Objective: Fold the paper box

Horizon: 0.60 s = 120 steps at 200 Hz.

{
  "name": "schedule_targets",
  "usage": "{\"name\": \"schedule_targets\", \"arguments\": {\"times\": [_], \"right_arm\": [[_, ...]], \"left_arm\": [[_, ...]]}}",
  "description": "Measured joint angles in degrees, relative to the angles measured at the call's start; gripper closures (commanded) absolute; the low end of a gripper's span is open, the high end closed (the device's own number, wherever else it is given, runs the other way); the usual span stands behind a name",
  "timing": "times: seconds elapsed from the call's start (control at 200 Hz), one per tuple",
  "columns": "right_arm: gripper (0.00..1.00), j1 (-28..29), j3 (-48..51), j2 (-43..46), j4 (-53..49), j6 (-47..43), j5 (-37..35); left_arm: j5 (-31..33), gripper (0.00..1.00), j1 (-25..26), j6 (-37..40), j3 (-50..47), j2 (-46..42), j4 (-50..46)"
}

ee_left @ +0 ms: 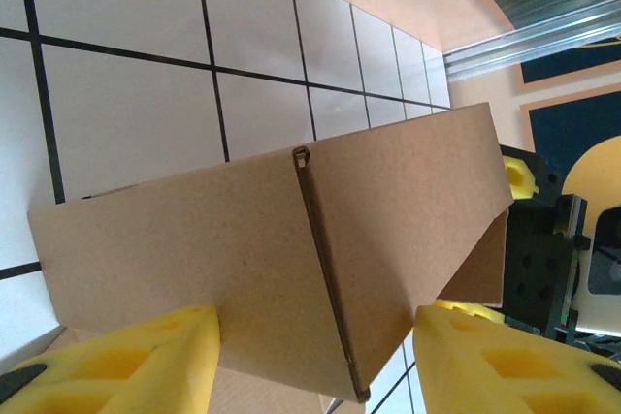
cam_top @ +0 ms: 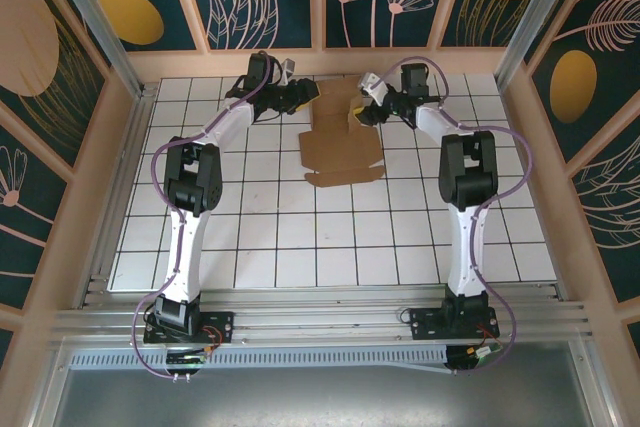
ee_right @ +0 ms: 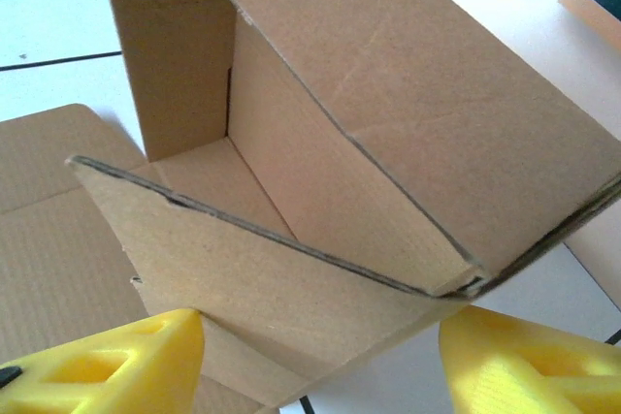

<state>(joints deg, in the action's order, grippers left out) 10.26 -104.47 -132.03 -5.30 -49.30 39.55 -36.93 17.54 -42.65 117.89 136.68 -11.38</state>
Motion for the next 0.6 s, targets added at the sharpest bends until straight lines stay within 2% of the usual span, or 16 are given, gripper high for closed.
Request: {"name": "schedule_targets", "arguments": {"times": [0.265, 0.405, 0.481, 0.601], "right_arm": [[0.54, 1.14, -2.56, -2.16, 3.41, 10.19, -3.56], [0.69, 2.10, -2.58, -2.32, 5.86, 15.37, -6.91], [0.83, 2.62, -2.89, -2.69, 6.86, 18.03, -9.22], [0.99, 3.48, -4.09, -3.54, 8.48, 23.06, -14.45]], "left_arm": [[-0.02, 0.45, -0.13, 0.00, 0.00, 0.00, -0.04], [-0.11, 0.45, -0.39, -0.02, 0.00, 0.00, -0.20], [-0.11, 0.44, -0.57, -0.02, 0.00, 0.00, -0.24], [-0.26, 0.41, -0.68, -0.02, 0.00, 0.00, -0.35]]}}
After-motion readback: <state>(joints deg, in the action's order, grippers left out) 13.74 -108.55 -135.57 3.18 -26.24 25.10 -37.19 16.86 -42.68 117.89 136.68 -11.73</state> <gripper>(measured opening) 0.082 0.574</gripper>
